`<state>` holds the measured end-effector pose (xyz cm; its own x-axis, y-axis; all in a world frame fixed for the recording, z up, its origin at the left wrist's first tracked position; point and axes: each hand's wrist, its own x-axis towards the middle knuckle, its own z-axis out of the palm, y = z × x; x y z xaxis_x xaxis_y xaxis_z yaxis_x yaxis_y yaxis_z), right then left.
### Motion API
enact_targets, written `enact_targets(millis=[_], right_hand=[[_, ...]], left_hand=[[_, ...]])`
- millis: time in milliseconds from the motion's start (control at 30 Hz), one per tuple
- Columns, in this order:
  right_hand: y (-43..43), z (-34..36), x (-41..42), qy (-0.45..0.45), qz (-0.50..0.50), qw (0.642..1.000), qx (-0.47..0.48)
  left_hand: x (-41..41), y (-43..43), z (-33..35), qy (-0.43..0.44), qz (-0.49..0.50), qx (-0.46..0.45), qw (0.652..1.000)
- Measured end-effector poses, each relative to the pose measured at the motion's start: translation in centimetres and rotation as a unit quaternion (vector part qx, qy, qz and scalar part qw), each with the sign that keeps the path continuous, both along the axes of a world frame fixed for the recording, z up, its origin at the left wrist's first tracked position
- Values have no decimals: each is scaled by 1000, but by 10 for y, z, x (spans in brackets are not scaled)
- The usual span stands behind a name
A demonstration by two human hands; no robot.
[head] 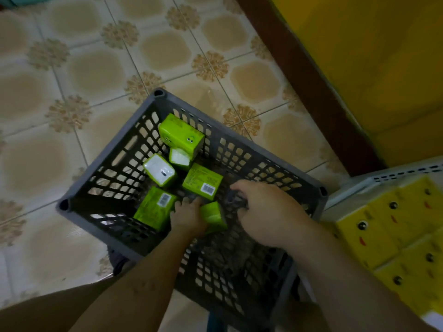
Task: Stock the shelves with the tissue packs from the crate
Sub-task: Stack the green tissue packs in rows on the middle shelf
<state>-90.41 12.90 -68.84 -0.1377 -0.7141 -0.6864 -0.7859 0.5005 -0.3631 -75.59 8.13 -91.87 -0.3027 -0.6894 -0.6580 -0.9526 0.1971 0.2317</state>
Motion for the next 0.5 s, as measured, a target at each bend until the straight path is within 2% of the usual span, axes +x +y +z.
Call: enact_targets(millis=[67,133,233,300,367,433,500], right_hand=[[3,4,-6,2,-24,1000,7],[10,10,-13,-13,-76,997,2],[27,22,-21,-67,-215,974,-32],[40,31,-20,-139,-374,916,-37],[59,44,-19,-244,-499,831,-16],[84,56,-14,-337,-539,772,0],[109,69,-6,-412,-526,744,-12]], left_hand=[[2,6,33,83,79,-29,993],[5,14,72,178,149,-61,971],[12,29,136,316,189,-92,925],[21,41,176,408,202,-76,887],[31,55,214,488,186,-29,853],[39,71,250,540,123,-12,833],[44,87,279,567,49,-21,822]])
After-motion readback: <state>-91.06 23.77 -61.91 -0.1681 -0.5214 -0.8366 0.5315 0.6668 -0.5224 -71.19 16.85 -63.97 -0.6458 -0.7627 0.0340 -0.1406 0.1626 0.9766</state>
